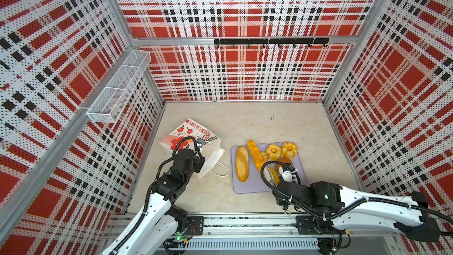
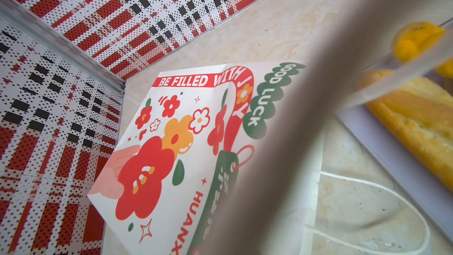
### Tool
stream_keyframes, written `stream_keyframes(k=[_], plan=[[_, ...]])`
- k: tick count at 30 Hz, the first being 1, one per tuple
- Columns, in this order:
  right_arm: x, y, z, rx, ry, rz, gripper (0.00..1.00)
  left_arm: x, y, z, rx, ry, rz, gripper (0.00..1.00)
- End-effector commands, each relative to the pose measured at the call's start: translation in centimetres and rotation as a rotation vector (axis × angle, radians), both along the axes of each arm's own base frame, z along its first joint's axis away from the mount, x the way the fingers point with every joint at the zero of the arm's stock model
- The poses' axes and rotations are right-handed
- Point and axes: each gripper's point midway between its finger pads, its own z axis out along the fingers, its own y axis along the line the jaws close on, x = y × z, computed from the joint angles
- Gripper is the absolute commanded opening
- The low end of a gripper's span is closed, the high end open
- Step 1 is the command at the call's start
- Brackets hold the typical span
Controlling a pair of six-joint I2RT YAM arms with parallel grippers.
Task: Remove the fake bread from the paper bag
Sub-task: 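Lower the orange twisted roll onto the tray and open the tongs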
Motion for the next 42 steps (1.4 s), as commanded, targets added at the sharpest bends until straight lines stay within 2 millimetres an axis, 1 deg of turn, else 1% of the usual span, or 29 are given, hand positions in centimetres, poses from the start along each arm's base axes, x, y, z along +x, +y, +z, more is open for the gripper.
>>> stream_keyframes(k=[1, 6, 11, 13, 17, 24, 29, 30, 31, 32, 34, 37, 39, 42], plan=[[0.5, 2.5, 0.5, 0.112, -0.013, -0.038, 0.0, -0.3, -0.4, -0.6, -0.016, 0.014, -0.016, 0.0], [-0.2, 4.5, -0.5, 0.129, 0.016, -0.011, 0.0, -0.4, -0.8, -1.0, -0.006, 0.022, -0.028, 0.0], [-1.0, 6.6, -0.6, 0.178, 0.03, 0.015, 0.0, -0.4, -0.9, -1.1, -0.005, 0.02, -0.033, 0.0], [-1.2, 6.9, -0.6, 0.179, 0.033, 0.014, 0.0, -0.5, -1.0, -1.1, -0.004, 0.02, -0.036, 0.0], [-1.7, 6.1, -1.2, 0.166, 0.039, -0.011, 0.0, -0.6, -1.1, -1.2, -0.003, 0.019, -0.042, 0.0], [-2.5, 3.5, -2.5, 0.139, 0.053, -0.052, 0.0, -0.6, -1.2, -1.2, -0.003, 0.019, -0.045, 0.0], [-2.9, 2.6, -2.4, 0.105, 0.055, -0.043, 0.01, -0.6, -1.3, -1.3, -0.001, 0.021, -0.048, 0.0], [-3.0, 2.5, -2.2, 0.1, 0.053, -0.038, 0.04, -0.6, -1.3, -1.4, 0.0, 0.022, -0.047, 0.0], [-3.1, 2.5, -2.1, 0.091, 0.05, -0.03, 0.12, -0.7, -1.3, -1.4, 0.0, 0.024, -0.049, 0.0], [-3.2, 2.4, -1.8, 0.084, 0.049, -0.022, 0.17, -0.6, -1.3, -1.3, 0.002, 0.022, -0.049, 0.0], [-3.2, 2.3, -1.4, 0.075, 0.041, -0.013, 0.18, -0.7, -1.3, -1.4, 0.005, 0.023, -0.048, 0.0], [-3.1, 1.8, -0.9, 0.072, 0.031, -0.012, 0.26, -0.7, -1.4, -1.4, 0.006, 0.023, -0.049, 0.0], [-3.0, 1.1, -0.6, 0.069, 0.021, -0.021, 0.31, -0.7, -1.4, -1.5, 0.009, 0.024, -0.048, 0.0], [-2.6, -0.2, 0.1, 0.074, 0.004, -0.036, 0.36, -0.7, -1.4, -1.4, 0.009, 0.021, -0.049, 0.0]])
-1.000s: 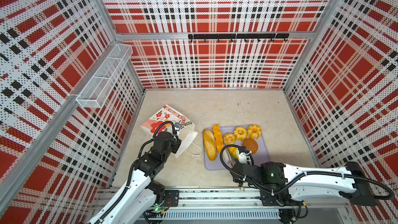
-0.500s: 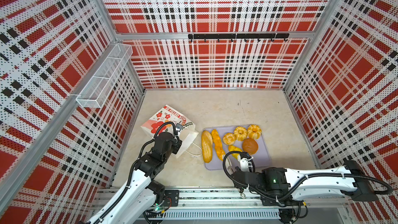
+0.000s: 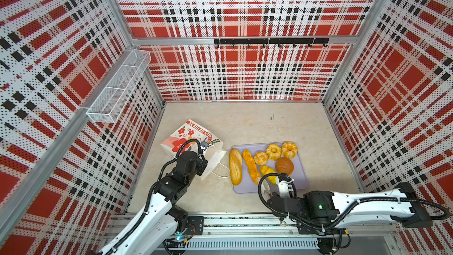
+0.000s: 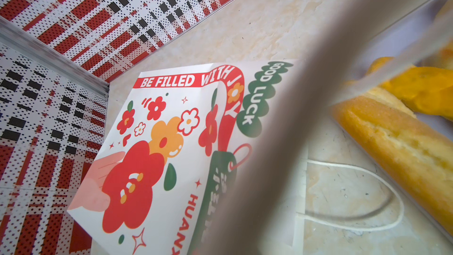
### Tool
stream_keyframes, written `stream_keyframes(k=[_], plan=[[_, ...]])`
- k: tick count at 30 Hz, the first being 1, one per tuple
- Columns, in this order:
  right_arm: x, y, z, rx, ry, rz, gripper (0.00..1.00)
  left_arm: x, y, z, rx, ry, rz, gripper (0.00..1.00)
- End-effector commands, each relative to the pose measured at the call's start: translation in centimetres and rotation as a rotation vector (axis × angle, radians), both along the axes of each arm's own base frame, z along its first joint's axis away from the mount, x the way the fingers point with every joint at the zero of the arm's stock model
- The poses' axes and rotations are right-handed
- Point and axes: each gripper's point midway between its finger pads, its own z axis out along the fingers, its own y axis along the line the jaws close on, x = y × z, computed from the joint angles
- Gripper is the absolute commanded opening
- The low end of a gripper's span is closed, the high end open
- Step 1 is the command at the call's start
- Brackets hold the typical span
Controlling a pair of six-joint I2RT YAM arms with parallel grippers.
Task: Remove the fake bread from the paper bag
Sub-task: 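Lower the orange twisted roll onto the tray and open the tongs, then move the tongs with the right gripper into the bag opening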
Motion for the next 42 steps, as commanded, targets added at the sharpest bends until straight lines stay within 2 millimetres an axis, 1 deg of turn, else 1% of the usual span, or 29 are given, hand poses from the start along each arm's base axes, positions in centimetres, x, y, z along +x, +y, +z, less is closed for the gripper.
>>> stream_keyframes(k=[1, 5, 7, 9, 15, 17, 19, 22, 25, 32, 35, 38, 40, 42], plan=[[0.9, -1.4, 2.0, 0.025, -0.051, -0.04, 0.37, -0.1, 0.0, -0.1, -0.006, -0.006, 0.008, 0.0], [1.1, -2.5, 3.3, 0.039, -0.072, -0.039, 0.41, -0.1, -0.1, -0.1, -0.003, -0.006, 0.006, 0.0], [1.2, -2.5, 3.9, 0.039, -0.083, -0.025, 0.43, -0.1, 0.0, -0.1, -0.001, -0.007, 0.008, 0.0], [1.2, -2.3, 4.4, 0.043, -0.088, -0.012, 0.44, -0.1, -0.1, -0.1, 0.0, -0.005, 0.008, 0.0], [1.1, -1.5, 4.6, 0.065, -0.093, 0.009, 0.46, -0.2, -0.2, 0.0, 0.008, -0.01, 0.006, 0.0], [1.2, -1.0, 5.2, 0.078, -0.112, 0.031, 0.44, -0.3, -0.3, 0.0, 0.009, -0.009, 0.006, 0.0], [1.5, -0.2, 5.8, 0.086, -0.117, 0.069, 0.4, -0.2, -0.3, 0.0, 0.011, -0.01, 0.007, 0.0], [2.1, 2.0, 6.7, 0.122, -0.107, 0.143, 0.3, -0.2, -0.3, 0.0, 0.013, -0.011, 0.008, 0.0], [3.1, 4.7, 7.6, 0.169, -0.105, 0.207, 0.2, -0.2, -0.1, 0.1, 0.012, -0.016, 0.015, 0.0], [5.3, 11.6, 9.1, 0.275, -0.101, 0.332, 0.11, -0.2, 0.1, 0.1, 0.017, -0.019, 0.027, 0.0], [6.0, 13.9, 9.4, 0.338, -0.09, 0.36, 0.07, -0.2, 0.2, 0.1, 0.023, -0.022, 0.031, 0.0], [6.3, 15.7, 9.2, 0.368, -0.069, 0.386, 0.06, -0.2, 0.3, 0.1, 0.024, -0.024, 0.033, 0.0], [6.4, 16.4, 8.5, 0.368, -0.049, 0.391, 0.05, -0.2, 0.3, 0.1, 0.025, -0.024, 0.034, 0.0], [7.0, 16.5, 7.5, 0.351, -0.032, 0.368, 0.03, -0.2, 0.3, 0.1, 0.025, -0.024, 0.031, 0.0]])
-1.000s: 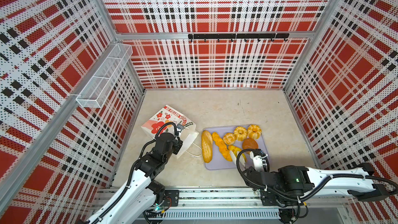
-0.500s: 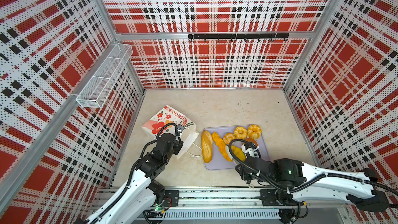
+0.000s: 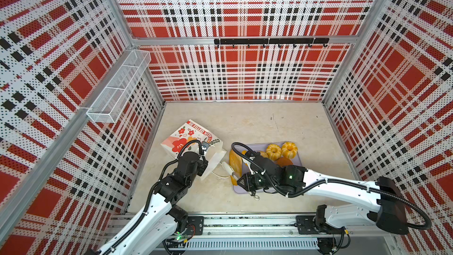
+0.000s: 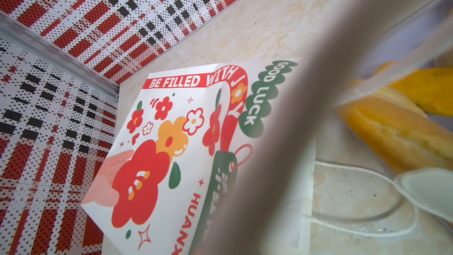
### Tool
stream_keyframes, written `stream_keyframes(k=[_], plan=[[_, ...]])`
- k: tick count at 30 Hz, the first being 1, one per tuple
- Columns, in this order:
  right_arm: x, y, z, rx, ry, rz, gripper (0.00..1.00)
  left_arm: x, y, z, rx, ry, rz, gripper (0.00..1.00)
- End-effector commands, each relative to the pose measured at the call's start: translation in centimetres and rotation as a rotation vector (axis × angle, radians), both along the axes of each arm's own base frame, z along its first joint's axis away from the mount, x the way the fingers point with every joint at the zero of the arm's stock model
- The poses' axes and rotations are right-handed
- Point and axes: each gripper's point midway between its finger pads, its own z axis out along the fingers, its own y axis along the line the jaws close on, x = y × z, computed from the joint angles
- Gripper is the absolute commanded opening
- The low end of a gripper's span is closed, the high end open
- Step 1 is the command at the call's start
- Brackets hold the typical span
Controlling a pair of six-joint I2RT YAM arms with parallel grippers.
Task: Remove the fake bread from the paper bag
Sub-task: 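Move the tongs with the right gripper into the bag opening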
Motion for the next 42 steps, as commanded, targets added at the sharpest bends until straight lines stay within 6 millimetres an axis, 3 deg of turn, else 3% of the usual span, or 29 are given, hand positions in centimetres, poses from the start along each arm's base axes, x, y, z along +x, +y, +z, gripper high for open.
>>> stream_keyframes(k=[1, 14, 22, 26, 30, 37, 42], plan=[[0.9, 2.2, 2.0, 0.106, -0.023, 0.016, 0.03, -0.1, 0.2, -0.2, -0.006, -0.003, 0.013, 0.0], [5.8, 1.2, -3.3, -0.051, -0.013, -0.099, 0.0, -0.1, 0.1, -0.3, -0.001, -0.002, 0.004, 0.0], [6.4, -2.1, -4.8, -0.218, -0.041, -0.14, 0.0, -0.1, 0.0, -0.4, 0.0, 0.0, -0.003, 0.0], [6.3, -2.9, -5.2, -0.212, -0.029, -0.151, 0.0, -0.2, -0.1, -0.4, 0.0, 0.0, -0.006, 0.0], [5.8, -2.0, -3.6, -0.132, -0.03, -0.112, 0.0, -0.2, 0.0, -0.4, 0.001, 0.0, -0.006, 0.0], [3.7, -0.4, 2.1, 0.036, -0.059, -0.007, 0.04, -0.2, 0.0, -0.5, 0.008, -0.001, -0.006, 0.0], [1.9, 1.1, 4.0, 0.1, -0.056, 0.069, 0.06, -0.2, -0.1, -0.1, -0.001, -0.024, -0.015, 0.0]])
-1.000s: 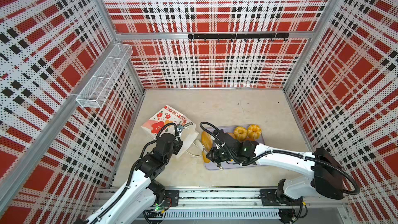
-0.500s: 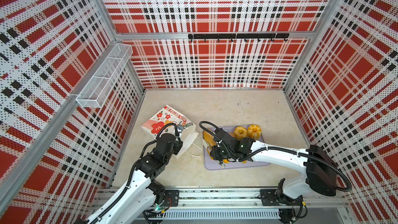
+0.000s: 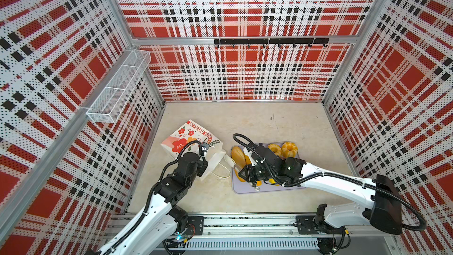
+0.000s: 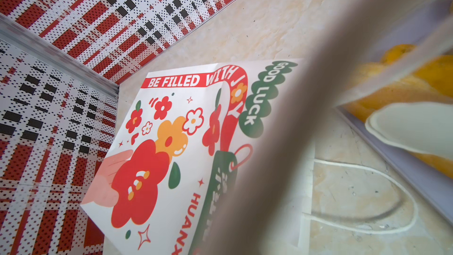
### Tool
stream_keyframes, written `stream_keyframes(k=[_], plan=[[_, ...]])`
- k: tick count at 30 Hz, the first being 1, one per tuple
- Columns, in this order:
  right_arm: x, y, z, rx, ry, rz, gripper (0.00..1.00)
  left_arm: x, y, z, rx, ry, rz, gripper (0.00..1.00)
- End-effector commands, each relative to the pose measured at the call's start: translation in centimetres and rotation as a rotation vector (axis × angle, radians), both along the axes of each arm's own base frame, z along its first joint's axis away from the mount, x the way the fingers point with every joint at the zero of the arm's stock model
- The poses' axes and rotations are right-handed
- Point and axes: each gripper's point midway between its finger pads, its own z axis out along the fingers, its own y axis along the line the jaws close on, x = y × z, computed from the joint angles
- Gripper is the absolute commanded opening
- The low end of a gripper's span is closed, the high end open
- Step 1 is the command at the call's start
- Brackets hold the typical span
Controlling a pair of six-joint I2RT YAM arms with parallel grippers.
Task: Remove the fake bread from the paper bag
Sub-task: 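Move the tongs with the right gripper into the bag opening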
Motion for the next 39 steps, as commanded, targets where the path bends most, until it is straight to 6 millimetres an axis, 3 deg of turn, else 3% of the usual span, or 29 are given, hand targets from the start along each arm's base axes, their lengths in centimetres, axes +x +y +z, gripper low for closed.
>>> stream_keyframes(k=[1, 7, 12, 15, 27, 31, 39], plan=[[-0.8, 2.3, 3.2, 0.13, -0.024, 0.071, 0.06, -0.1, -0.2, 0.2, -0.017, -0.026, -0.011, 0.0], [-0.2, 6.3, 3.1, 0.275, 0.008, 0.093, 0.11, -0.1, -1.2, 0.6, -0.032, -0.036, -0.07, 0.0], [1.8, 10.3, 2.1, 0.373, 0.048, 0.055, 0.19, 0.1, -1.2, -0.4, -0.019, -0.007, -0.06, 0.0], [3.2, 11.7, 1.1, 0.428, 0.089, -0.028, 0.22, 0.2, -1.3, -0.8, -0.014, 0.008, -0.058, 0.0], [7.7, 14.4, -1.3, 0.608, 0.21, -0.204, 0.37, 0.1, -1.4, -0.9, -0.014, 0.006, -0.066, 0.0], [8.5, 14.9, -2.4, 0.608, 0.259, -0.232, 0.45, 0.1, -1.4, -0.8, -0.016, 0.004, -0.068, 0.0], [9.4, 16.0, -3.0, 0.632, 0.287, -0.25, 0.48, 0.0, -1.5, -0.9, -0.009, 0.007, -0.074, 0.0]])
